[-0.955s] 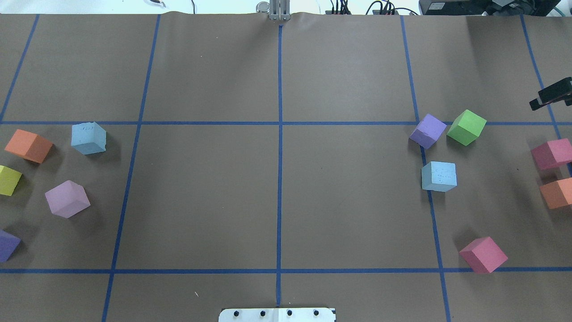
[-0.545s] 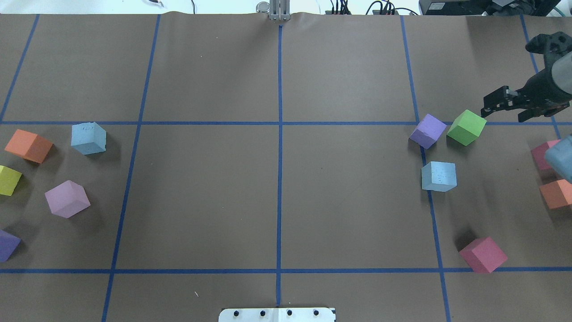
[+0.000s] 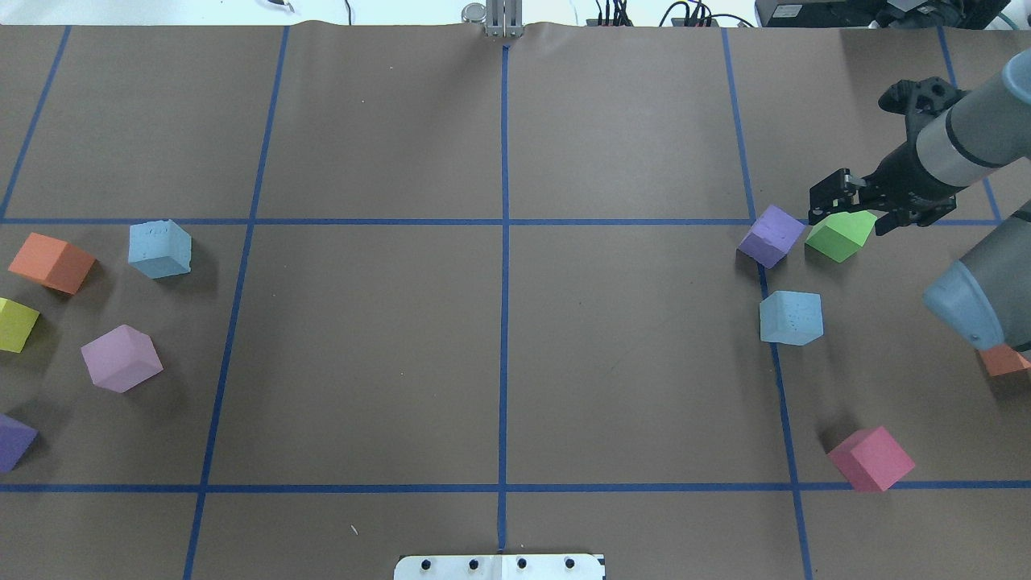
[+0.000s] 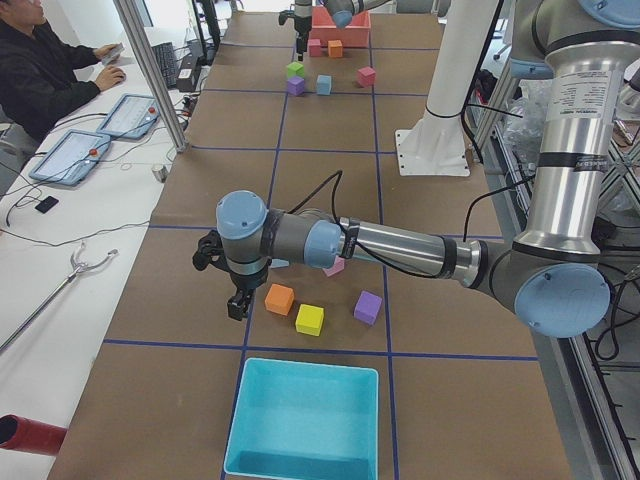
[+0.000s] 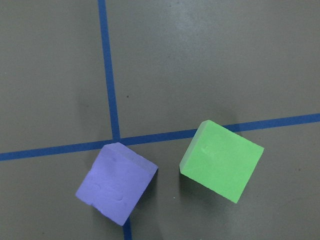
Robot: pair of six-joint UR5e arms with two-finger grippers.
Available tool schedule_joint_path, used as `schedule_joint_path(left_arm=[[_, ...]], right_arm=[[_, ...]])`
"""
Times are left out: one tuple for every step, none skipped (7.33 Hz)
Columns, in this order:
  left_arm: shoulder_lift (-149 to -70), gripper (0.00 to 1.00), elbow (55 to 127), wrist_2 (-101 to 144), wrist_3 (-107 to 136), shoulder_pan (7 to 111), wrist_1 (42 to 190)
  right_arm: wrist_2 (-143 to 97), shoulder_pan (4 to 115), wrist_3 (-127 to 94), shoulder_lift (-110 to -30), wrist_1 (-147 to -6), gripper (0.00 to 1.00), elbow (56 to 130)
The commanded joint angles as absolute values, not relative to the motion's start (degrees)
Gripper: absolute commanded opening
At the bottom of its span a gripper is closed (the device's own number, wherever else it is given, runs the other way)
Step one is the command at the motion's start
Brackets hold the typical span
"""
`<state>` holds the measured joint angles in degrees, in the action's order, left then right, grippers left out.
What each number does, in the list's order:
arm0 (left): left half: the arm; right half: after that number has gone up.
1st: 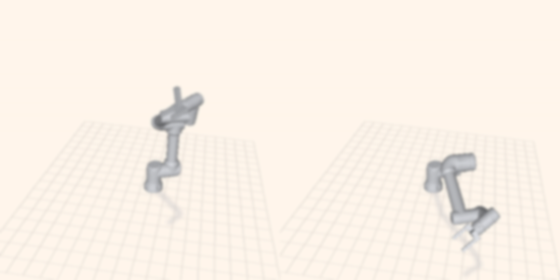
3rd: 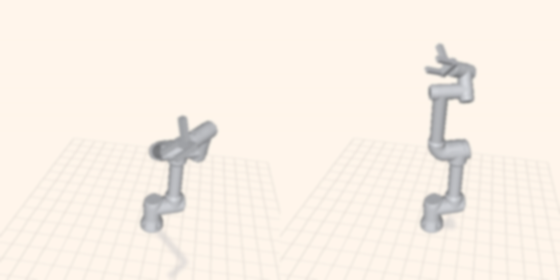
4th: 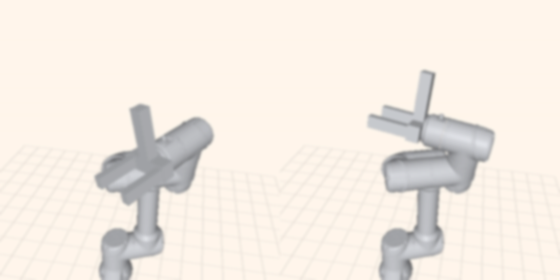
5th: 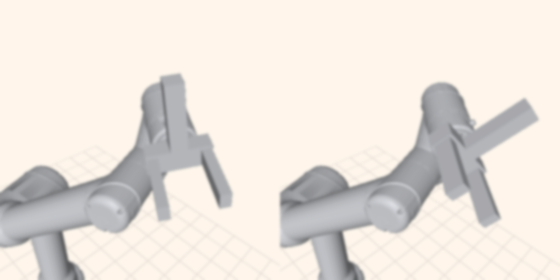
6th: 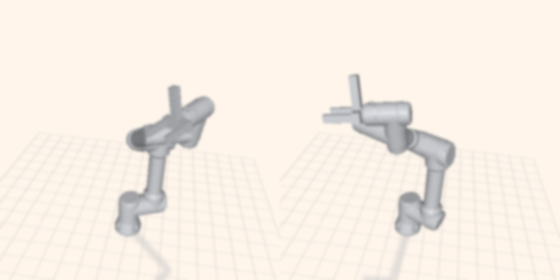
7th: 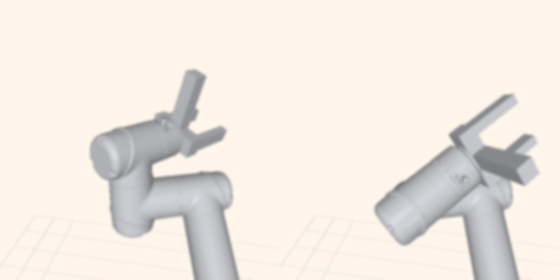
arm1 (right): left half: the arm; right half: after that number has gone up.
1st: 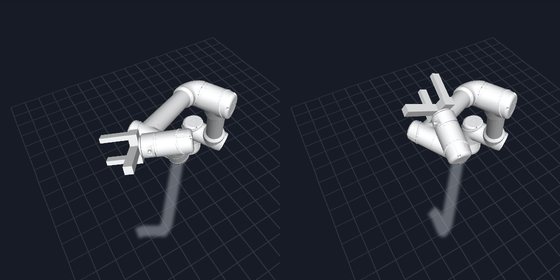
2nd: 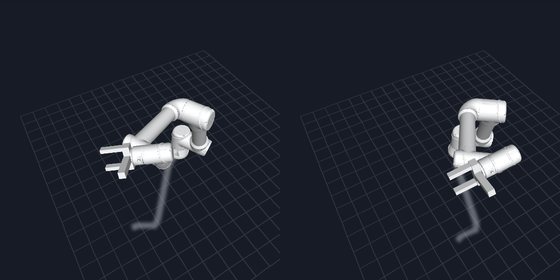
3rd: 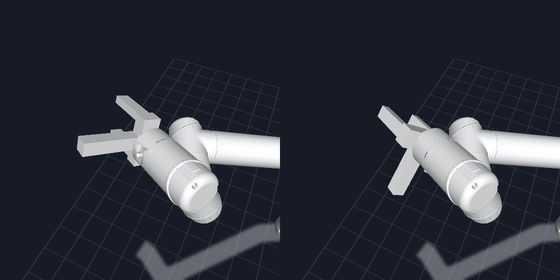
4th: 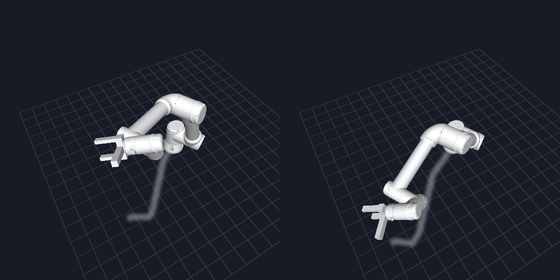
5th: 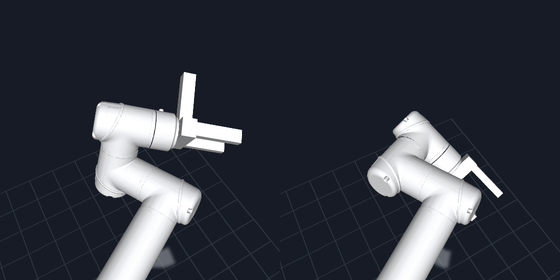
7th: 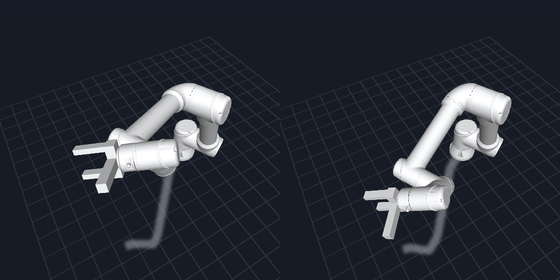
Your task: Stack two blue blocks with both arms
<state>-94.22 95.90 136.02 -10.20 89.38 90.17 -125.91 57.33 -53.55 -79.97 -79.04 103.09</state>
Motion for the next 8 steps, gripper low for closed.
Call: schedule_joint_path(left_arm=[[-94.2,1.00,95.6,135.9,-10.2,89.4,90.2],[-94.2,1.00,95.6,136.0,-10.2,89.4,90.2],[-94.2,1.00,95.6,136.0,-10.2,89.4,90.2],[-94.2,1.00,95.5,135.9,-10.2,89.4,90.2],[-94.2,1.00,95.5,136.0,-10.2,89.4,90.2],[-94.1,1.00,95.5,135.9,-10.2,89.4,90.2],[-93.3,1.00,95.6,136.0,-10.2,89.3,90.3],[-93.3,1.00,95.5,136.0,-10.2,89.3,90.3]], right_arm=[[-122.2,54.0,-56.0,-79.6,-79.2,0.99,103.2],[-121.6,53.2,-56.1,-79.7,-79.2,0.98,103.4],[-121.2,52.0,-56.1,-80.1,-79.2,0.95,103.4],[-120.8,51.0,-56.1,-80.1,-79.2,0.94,103.8],[-120.7,49.9,-56.1,-80.5,-79.1,0.93,104.4],[-120.7,48.4,-56.1,-80.6,-79.1,0.91,104.7],[-120.6,47.5,-56.1,-80.4,-78.9,0.90,104.7],[-120.6,47.3,-56.0,-80.8,-78.9,0.90,105.3]])
